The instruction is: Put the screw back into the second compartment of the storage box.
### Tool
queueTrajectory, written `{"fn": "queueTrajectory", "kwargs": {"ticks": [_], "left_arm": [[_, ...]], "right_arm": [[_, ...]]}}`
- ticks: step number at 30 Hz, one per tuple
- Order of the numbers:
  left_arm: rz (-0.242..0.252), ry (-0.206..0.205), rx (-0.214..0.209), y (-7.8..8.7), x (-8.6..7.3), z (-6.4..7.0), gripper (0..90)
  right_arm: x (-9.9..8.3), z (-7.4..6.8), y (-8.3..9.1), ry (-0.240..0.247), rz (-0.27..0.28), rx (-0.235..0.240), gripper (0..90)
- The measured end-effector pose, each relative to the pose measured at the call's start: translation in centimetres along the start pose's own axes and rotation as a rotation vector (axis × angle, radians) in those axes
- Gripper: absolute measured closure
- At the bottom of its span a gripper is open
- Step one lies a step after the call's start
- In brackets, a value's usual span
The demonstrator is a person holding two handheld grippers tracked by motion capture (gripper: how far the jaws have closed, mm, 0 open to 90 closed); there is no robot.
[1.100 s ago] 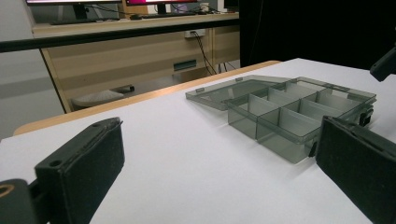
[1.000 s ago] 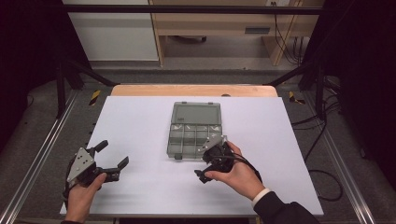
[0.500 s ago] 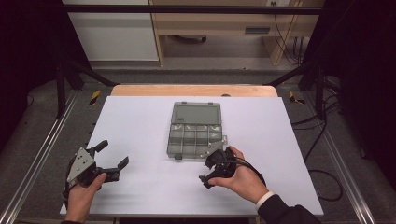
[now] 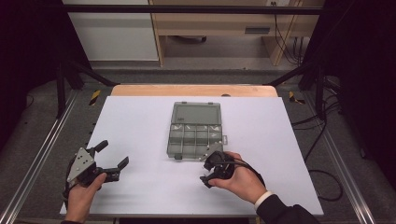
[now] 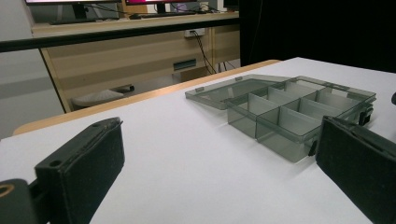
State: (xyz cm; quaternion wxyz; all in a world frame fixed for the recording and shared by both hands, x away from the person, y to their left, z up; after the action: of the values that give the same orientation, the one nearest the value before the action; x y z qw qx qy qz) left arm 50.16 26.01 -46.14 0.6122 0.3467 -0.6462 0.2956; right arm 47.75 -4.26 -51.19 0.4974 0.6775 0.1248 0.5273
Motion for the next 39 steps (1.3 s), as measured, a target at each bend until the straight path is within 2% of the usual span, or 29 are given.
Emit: {"fn": "queueTrajectory", "kwargs": {"ticks": [8,13,24,32,33,39], "left_arm": [[0.004,-0.002,0.009,0.1,0.1,-0.1,1.2],[0.004,0.001,0.009,0.1,0.1,-0.2,1.2],[0.0,0.0,0.002,0.0,0.0,-0.1,1.2],[0.0,0.0,0.001,0.0,0.0,0.0,1.2],[0.0,0.0,0.001,0.0,0.0,0.0,1.1],[-0.001,-0.001,0.001,0.0,0.0,0.0,1.2]], "right_arm": [[-0.3,0.1,-0.6,-0.011,-0.033,0.015,54.6],[-0.5,0.3,-1.1,-0.025,-0.056,0.023,63.0],[-0.8,0.4,-2.3,-0.035,-0.103,0.016,70.5],[-1.2,0.5,-2.6,-0.051,-0.128,0.019,73.4],[-1.3,0.4,-2.6,-0.066,-0.133,0.017,73.8],[-1.5,0.4,-2.8,-0.063,-0.145,0.023,77.2]]}}
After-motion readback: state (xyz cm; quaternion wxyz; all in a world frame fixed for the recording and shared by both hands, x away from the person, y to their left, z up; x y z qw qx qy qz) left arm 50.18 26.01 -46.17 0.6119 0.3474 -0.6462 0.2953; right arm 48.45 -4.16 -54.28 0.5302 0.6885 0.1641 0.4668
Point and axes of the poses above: each handheld gripper's, and its own axes: y roughly backward along the jaws, x roughly out of its top, z roughly to its right, the point moved 10 cm from there along -y, roughly forward along the jaws, and after that the axes turned 6 degrees about z, right-handed, at the moved point
